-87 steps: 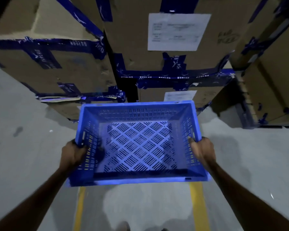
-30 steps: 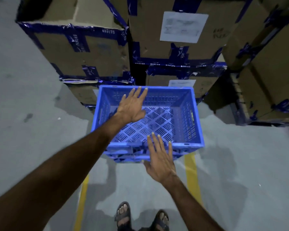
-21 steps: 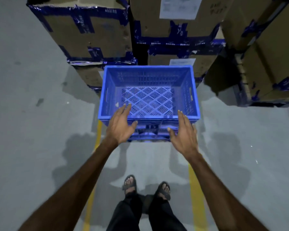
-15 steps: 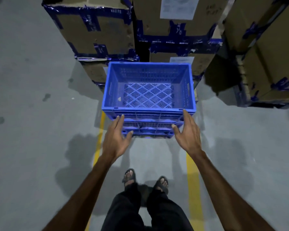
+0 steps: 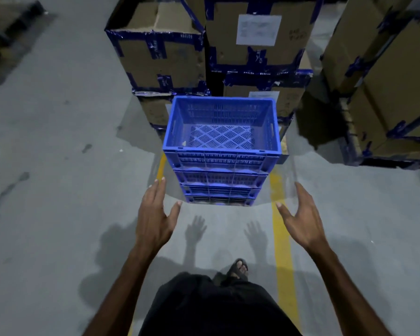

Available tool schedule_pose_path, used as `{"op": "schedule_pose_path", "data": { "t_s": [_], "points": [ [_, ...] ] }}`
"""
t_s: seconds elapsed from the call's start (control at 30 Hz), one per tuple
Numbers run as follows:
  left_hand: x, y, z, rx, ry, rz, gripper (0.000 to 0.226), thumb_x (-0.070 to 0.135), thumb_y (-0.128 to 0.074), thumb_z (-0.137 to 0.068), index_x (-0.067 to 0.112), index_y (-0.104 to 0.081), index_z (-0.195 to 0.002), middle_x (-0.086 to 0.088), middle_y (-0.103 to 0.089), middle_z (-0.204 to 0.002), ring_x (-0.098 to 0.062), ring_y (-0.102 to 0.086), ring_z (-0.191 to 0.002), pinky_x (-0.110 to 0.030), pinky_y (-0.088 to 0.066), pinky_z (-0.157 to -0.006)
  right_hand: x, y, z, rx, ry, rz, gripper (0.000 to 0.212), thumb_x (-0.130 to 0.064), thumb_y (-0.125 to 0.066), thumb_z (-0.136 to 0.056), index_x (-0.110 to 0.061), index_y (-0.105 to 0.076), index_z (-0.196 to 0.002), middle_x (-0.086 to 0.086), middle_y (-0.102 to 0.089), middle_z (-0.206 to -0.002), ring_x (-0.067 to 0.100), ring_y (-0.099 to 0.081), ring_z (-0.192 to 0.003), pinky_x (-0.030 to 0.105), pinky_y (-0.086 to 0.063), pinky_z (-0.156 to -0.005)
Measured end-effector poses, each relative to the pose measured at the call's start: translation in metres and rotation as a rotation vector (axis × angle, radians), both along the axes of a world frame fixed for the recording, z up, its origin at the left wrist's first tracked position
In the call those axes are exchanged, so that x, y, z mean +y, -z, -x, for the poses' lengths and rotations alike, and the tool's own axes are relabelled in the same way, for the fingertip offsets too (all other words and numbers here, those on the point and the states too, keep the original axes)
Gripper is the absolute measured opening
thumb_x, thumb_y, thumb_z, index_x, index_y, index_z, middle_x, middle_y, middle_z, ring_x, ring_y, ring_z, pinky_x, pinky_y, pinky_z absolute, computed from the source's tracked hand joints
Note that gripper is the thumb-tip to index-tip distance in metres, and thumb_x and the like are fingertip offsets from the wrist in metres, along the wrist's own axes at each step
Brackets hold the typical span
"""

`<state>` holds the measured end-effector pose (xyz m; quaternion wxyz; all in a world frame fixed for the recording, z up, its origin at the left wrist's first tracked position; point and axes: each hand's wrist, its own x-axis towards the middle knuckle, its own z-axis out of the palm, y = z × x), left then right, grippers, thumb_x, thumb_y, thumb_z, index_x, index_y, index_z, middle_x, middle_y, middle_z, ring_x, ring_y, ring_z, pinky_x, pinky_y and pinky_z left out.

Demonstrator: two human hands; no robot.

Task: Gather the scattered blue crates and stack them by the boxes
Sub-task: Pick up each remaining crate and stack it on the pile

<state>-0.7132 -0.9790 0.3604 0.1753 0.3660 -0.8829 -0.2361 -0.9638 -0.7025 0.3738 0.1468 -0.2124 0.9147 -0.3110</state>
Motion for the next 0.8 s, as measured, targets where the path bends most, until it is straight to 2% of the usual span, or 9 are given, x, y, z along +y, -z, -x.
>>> {"op": "schedule_pose_path", "data": {
  "t_s": [0.17, 0.4, 0.5, 0.67, 0.8],
  "points": [
    [0.022, -0.007, -0.023, 0.064, 0.038, -0.104, 0.076, 0.050, -0.052, -0.096, 0.019, -0.029, -0.161, -0.002, -0.031, -0.166, -0.016, -0.023, -0.154, -0.033, -0.017, -0.126, 0.024, -0.013, -0.055, 0.009, 0.091, 0.048, 0.077, -0.042, -0.063, -0.098, -0.022, -0.024, -0.161, 0.003, -0.029, -0.166, 0.025, -0.029, -0.152, 0.043, -0.028, -0.121],
    [0.051, 0.005, -0.089, 0.047, 0.189, -0.137, 0.076, 0.051, -0.052, -0.096, 0.021, -0.028, -0.161, -0.001, -0.029, -0.167, -0.017, -0.025, -0.154, -0.033, -0.019, -0.125, 0.063, -0.016, -0.170, 0.009, 0.237, 0.095, 0.074, -0.037, -0.065, -0.098, -0.022, -0.028, -0.160, 0.002, -0.033, -0.165, 0.021, -0.031, -0.150, 0.031, -0.025, -0.117],
    [0.065, 0.012, -0.121, -0.004, 0.228, -0.181, 0.076, 0.051, -0.052, -0.097, 0.022, -0.026, -0.162, -0.003, -0.028, -0.168, -0.020, -0.024, -0.155, -0.038, -0.021, -0.126, 0.087, -0.015, -0.214, -0.004, 0.289, 0.052, 0.073, -0.034, -0.065, -0.098, -0.020, -0.030, -0.160, 0.002, -0.033, -0.164, 0.020, -0.031, -0.150, 0.026, -0.022, -0.115],
    [0.099, 0.007, -0.153, -0.013, 0.322, -0.220, 0.073, 0.042, -0.059, -0.101, 0.022, -0.025, -0.162, -0.001, -0.027, -0.168, -0.019, -0.022, -0.155, -0.039, -0.022, -0.125, 0.128, -0.019, -0.273, -0.014, 0.370, 0.083, 0.075, -0.039, -0.064, -0.098, -0.022, -0.028, -0.161, 0.001, -0.032, -0.165, 0.020, -0.031, -0.151, 0.034, -0.025, -0.118],
    [0.131, -0.003, -0.164, -0.013, 0.407, -0.230, 0.072, 0.044, -0.056, -0.102, 0.026, -0.022, -0.163, 0.002, -0.024, -0.168, -0.017, -0.020, -0.155, -0.036, -0.021, -0.125, 0.165, -0.018, -0.311, -0.019, 0.467, 0.125, 0.075, -0.038, -0.065, -0.097, -0.021, -0.029, -0.161, 0.000, -0.033, -0.164, 0.019, -0.032, -0.150, 0.036, -0.028, -0.120]
  ]
}}
